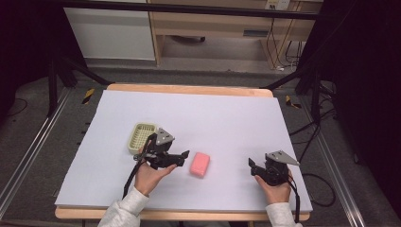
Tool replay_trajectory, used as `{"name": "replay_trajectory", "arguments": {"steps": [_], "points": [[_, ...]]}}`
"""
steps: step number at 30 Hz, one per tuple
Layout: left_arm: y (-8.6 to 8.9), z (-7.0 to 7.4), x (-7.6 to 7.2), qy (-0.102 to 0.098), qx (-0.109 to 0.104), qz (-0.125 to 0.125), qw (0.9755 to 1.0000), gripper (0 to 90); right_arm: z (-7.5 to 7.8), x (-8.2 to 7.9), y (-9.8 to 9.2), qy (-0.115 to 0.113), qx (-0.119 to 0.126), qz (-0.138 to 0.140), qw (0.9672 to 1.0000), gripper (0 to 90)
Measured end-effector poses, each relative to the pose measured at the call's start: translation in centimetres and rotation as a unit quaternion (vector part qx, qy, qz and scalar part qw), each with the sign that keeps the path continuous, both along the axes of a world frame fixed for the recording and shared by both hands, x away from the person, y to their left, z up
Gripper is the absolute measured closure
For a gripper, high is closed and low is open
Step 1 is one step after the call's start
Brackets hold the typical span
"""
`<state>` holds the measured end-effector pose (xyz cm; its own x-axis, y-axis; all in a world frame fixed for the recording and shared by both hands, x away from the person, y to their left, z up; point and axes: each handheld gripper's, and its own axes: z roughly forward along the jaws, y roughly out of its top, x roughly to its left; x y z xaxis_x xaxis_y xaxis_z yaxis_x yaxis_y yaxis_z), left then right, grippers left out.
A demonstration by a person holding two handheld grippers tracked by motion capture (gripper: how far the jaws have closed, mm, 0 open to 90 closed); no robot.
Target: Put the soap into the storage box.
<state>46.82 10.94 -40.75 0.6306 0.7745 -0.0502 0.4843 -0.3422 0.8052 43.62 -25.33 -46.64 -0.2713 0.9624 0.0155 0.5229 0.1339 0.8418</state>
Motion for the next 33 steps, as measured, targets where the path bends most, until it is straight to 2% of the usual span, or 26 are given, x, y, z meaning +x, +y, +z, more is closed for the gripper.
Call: {"name": "replay_trajectory", "arguments": {"steps": [13, 33], "points": [[-2.1, -0.7, 0.0, 0.007, 0.007, -0.015, 0.9998, 24.7, 0.0, 0.0, 0.1, 0.001, 0.002, 0.0, 1.0, 30.3], [-4.1, -1.9, 0.1, 0.021, 0.024, -0.023, 0.9992, 25.4, -0.1, 0.0, 0.1, 0.002, 0.0, 0.001, 1.0, 30.3]]}}
